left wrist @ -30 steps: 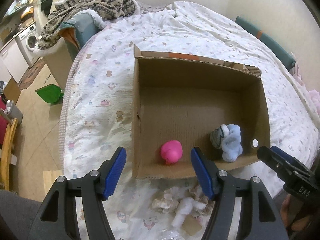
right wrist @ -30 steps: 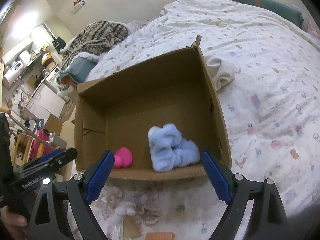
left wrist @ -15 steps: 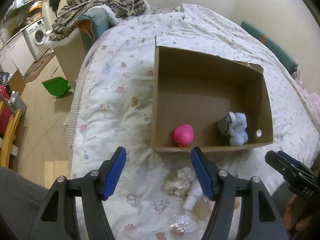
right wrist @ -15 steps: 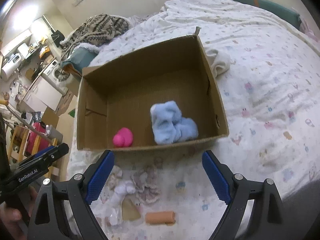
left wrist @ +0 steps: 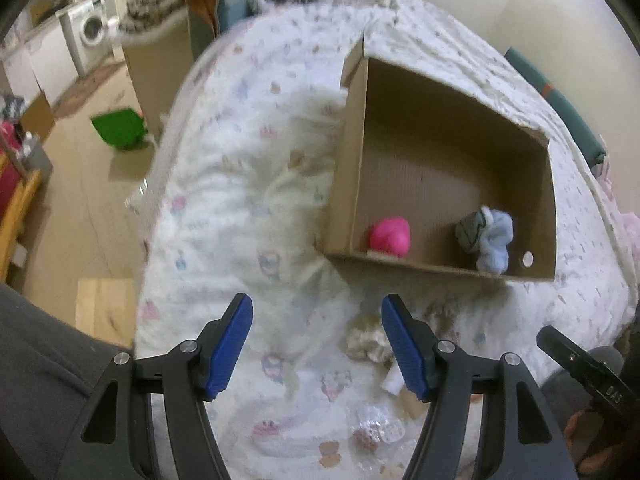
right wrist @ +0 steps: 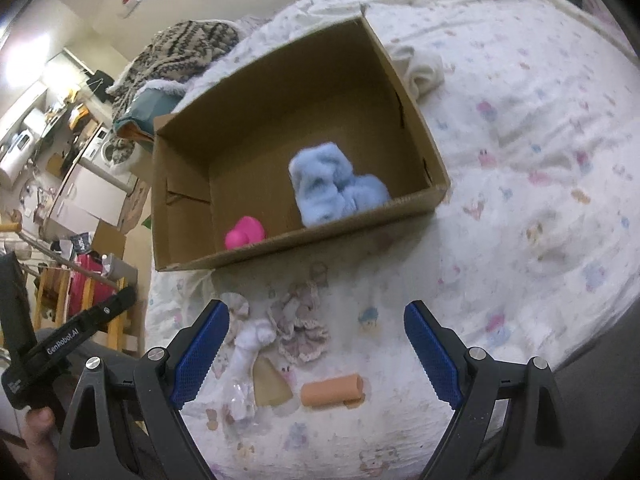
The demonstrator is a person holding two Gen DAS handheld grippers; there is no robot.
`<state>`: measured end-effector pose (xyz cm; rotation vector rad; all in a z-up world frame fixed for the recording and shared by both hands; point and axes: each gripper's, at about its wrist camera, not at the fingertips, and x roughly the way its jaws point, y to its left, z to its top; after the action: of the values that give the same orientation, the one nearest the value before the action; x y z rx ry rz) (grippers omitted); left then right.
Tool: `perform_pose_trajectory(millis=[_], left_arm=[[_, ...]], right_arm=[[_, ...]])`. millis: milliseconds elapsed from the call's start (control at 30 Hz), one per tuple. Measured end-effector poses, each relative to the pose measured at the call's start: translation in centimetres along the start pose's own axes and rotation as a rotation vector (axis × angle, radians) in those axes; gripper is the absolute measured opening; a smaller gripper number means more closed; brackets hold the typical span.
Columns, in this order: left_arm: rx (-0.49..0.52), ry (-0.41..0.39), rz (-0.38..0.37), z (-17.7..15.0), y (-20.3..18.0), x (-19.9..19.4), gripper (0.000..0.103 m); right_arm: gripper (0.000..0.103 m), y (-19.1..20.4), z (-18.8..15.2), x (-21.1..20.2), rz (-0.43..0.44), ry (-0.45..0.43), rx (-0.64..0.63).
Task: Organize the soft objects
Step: 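Lift both open tools out of the box back toward the items, then grasp the white lace scrunchie with the left tool while the right tool grasps the orange foam roll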
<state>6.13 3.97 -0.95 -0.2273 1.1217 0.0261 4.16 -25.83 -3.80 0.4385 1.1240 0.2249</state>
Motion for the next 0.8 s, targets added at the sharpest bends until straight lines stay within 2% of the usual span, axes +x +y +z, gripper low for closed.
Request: perform_pose_trajectory(millis=[200, 267, 367, 433, 500, 567, 667, 733, 800], left_arm=[[0.022, 0.130, -0.048, -0.9, -1.8, 3.5, 0.064], [0.050, 0.184, -0.065, -1.1, -3.0, 5.1, 0.057], [0.056, 0.225, -0.073, -1.4, -4.2, 6.9, 0.054], [0.058, 0.242, -0.060, -1.4, -4.6, 7.8, 0.044], [0.049, 0.275, -0.062, -1.5, -4.8, 9.0, 0.040], [0.050, 0.280, -0.057, -1.6, -5.0, 9.5, 0.028], [0.057, 0.282, -0.071, -1.7, -5.2, 9.5, 0.017], [0.061, 0.274, -0.082, -1.5, -5.4, 9.4, 0.011], [0.065, 0.259, -0.083, -1.3, -5.4, 8.9, 0.010]], right_arm=[[0.095, -0.7, 0.0, 0.5, 0.015, 0.022, 0.043], [0.095, -1.0, 0.0, 0.8, 0.018, 0.030, 0.056], [0.095, -1.1, 0.1, 1.1, 0.024, 0.035, 0.063], [0.095, -1.2, 0.1, 1.2, 0.024, 0.037, 0.064], [0.095, -1.3, 0.1, 1.3, 0.027, 0.041, 0.067], [0.095, -1.4, 0.1, 1.4, 0.028, 0.046, 0.070], [0.095, -1.6, 0.2, 1.6, 0.031, 0.055, 0.078], [0.095, -1.7, 0.3, 1.9, 0.035, 0.063, 0.082], [0.095, -1.7, 0.2, 2.1, 0.040, 0.075, 0.085]])
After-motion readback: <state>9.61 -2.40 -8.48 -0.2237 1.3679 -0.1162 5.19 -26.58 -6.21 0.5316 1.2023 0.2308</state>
